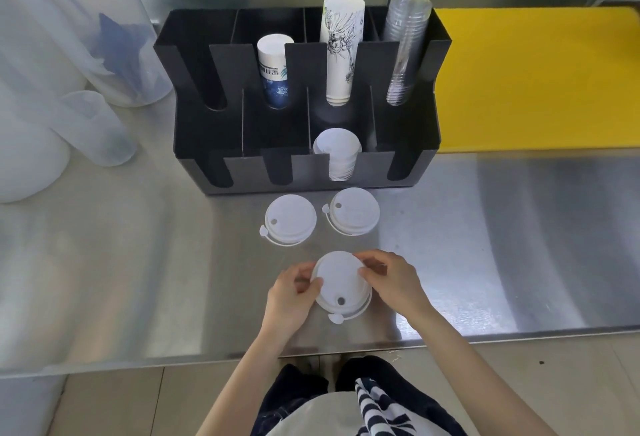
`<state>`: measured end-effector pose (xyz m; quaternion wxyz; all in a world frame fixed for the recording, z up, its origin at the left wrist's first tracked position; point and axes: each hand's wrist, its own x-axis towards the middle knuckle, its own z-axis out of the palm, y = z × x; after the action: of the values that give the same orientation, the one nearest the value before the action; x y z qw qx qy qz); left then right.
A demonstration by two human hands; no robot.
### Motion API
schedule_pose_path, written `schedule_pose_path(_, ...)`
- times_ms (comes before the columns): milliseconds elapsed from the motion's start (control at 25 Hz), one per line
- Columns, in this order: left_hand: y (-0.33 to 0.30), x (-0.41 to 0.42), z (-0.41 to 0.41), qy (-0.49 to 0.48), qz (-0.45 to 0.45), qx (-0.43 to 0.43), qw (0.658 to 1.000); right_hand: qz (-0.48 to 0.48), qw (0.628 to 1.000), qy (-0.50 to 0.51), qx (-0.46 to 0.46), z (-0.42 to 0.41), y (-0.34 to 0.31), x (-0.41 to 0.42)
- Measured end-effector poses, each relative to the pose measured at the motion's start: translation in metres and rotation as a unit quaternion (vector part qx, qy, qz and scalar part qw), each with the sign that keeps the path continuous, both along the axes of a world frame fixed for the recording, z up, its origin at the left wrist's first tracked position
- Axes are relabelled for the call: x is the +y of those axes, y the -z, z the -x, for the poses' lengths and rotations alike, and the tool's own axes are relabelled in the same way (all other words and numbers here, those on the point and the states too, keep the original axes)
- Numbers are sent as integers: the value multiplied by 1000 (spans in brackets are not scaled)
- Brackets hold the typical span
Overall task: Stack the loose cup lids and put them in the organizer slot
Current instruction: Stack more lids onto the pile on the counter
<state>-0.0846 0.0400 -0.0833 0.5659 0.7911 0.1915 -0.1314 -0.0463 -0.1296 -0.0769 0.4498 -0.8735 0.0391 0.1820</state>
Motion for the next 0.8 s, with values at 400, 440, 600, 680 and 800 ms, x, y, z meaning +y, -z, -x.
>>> schedule_pose_path(400, 3, 3, 12, 154, -195, -108, 963, 58, 993, -53, -83, 13, 0, -8)
schedule_pose_path(440, 4, 3, 13, 185, -216, -118, 951, 77, 988, -86, -100, 18, 0, -11)
schedule_pose_path(600, 9, 0, 9, 216, -256, -133, 933, 91, 979, -149, -103, 27, 9, -12)
schedule_pose_path(680, 9, -3, 7, 200, -246, -138, 938, 86, 980, -144, -103, 26, 12, -9)
schedule_pose_path(800, 9, -5, 3, 181, -236, -133, 945, 74, 983, -131, -109, 21, 15, -7)
